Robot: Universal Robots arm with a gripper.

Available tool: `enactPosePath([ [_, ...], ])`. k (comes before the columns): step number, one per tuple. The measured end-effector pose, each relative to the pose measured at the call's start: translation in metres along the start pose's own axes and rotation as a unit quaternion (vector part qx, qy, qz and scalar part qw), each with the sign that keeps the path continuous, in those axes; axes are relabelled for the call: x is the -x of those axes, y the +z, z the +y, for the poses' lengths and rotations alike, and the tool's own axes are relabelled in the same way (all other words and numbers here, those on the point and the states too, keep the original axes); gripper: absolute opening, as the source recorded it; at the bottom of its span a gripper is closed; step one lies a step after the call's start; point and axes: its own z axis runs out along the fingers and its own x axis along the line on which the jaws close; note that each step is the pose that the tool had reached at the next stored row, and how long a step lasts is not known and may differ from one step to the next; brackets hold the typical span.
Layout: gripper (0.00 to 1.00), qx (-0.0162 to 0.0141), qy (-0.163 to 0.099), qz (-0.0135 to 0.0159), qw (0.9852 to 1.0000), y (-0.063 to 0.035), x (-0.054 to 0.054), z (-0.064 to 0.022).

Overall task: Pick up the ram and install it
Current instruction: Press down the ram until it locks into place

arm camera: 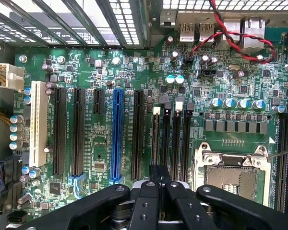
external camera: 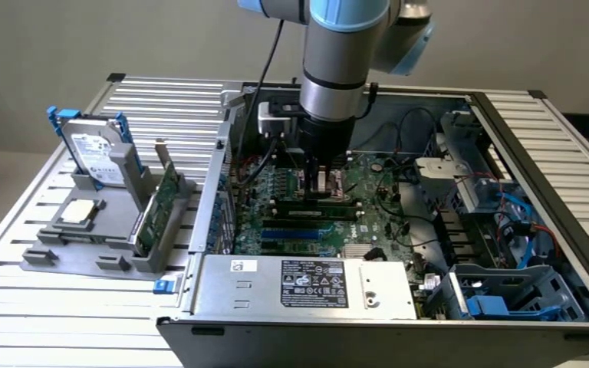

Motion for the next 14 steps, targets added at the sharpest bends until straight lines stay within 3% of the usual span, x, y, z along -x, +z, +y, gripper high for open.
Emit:
enactPosePath([
  [2, 0.11, -0.0003, 0.0, -0.001, 1.0, -0.0049, 0.0, 0.0002],
  [6, 0.11, 0.0006, 0.0, -0.0001, 1.0, -0.0216, -0.001, -0.0005],
  [14, 0.11, 0.0009, 0.0, -0.0001, 1.0, -0.0355, -0.003, -0.015],
])
